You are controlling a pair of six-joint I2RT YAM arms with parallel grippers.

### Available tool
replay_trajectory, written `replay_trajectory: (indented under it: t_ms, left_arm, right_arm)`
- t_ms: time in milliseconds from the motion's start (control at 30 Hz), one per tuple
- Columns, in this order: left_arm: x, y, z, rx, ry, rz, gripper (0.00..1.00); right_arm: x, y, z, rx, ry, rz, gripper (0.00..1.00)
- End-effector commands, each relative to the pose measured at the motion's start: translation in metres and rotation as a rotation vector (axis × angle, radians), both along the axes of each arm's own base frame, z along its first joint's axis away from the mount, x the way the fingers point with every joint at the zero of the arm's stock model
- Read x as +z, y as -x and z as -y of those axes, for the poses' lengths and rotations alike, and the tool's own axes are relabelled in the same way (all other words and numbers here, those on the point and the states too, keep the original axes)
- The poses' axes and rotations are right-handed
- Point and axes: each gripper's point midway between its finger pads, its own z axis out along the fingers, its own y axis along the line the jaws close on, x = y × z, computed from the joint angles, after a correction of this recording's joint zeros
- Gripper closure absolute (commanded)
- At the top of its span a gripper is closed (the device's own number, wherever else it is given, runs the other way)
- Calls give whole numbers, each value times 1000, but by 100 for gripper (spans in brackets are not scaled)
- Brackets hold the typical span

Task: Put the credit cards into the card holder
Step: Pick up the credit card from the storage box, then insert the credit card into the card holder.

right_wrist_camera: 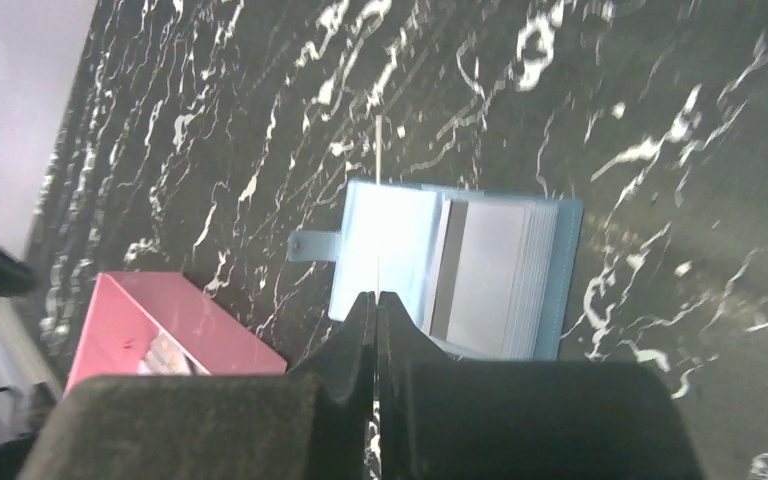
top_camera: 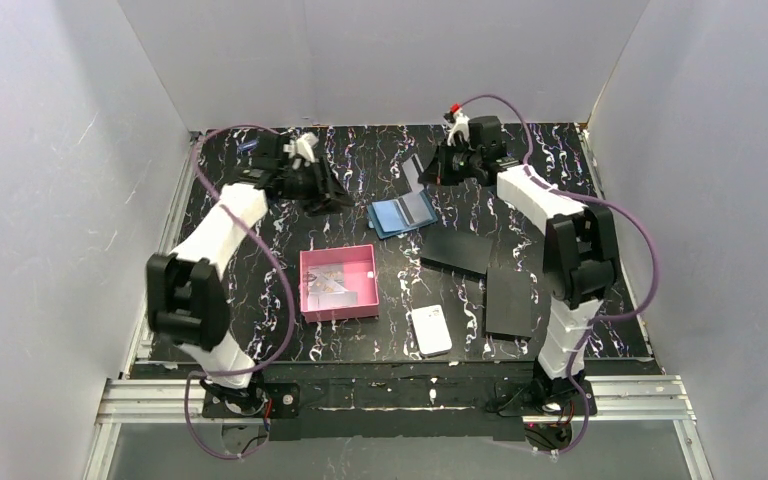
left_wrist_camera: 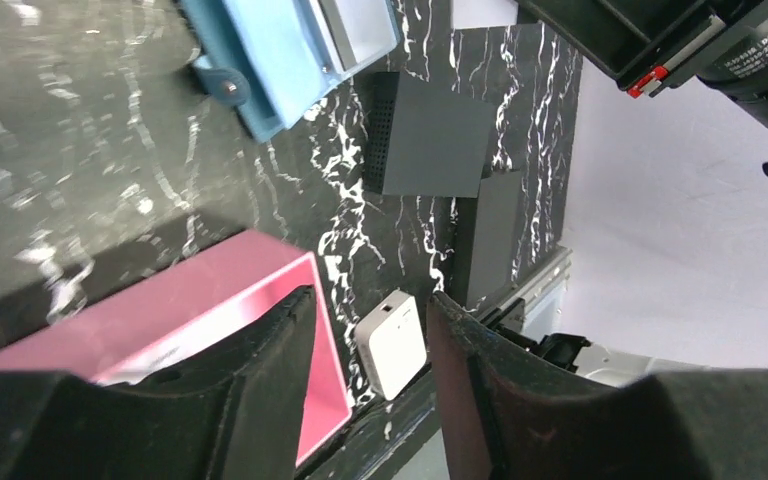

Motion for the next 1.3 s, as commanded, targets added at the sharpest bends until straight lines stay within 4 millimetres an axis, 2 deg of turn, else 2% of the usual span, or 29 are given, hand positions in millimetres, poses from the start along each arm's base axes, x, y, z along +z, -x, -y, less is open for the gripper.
replay_trajectory:
  t_ms: [0, 133, 267, 367, 467, 567, 733, 933, 1267]
  left_arm:
    - [3, -38, 58, -77, 121, 48, 60]
    - [-24, -64, 91, -97, 97, 43, 62]
    - [-48, -84, 115, -98, 89, 50, 62]
    - [-70, -95, 121, -97, 49, 22, 75]
    - [-89, -104, 122, -94, 3, -6, 81]
    - [-109, -109, 122, -102, -31, -34, 83]
    - [-141, -102, 115, -95, -102, -130, 90]
    - [-164, -89, 102, -83, -178, -201, 93]
    - [-190, -73, 82, -82, -279, -283, 98]
  right_arm:
    - [-13, 28, -28, 123, -190, -268, 99]
    - [-34, 14, -21, 77, -180, -312, 99]
    - [-60, 11, -15, 58, -133, -369, 99]
    - [-74, 12, -11, 45, -118, -391, 99]
    - [-80, 11, -7, 40, -115, -400, 99]
    - [-83, 10, -4, 36, -112, -398, 99]
    - [-95, 11, 0, 41, -105, -426, 99]
    - [-100, 10, -2, 72, -111, -439, 99]
    - [-110, 10, -6, 94, -129, -461, 99]
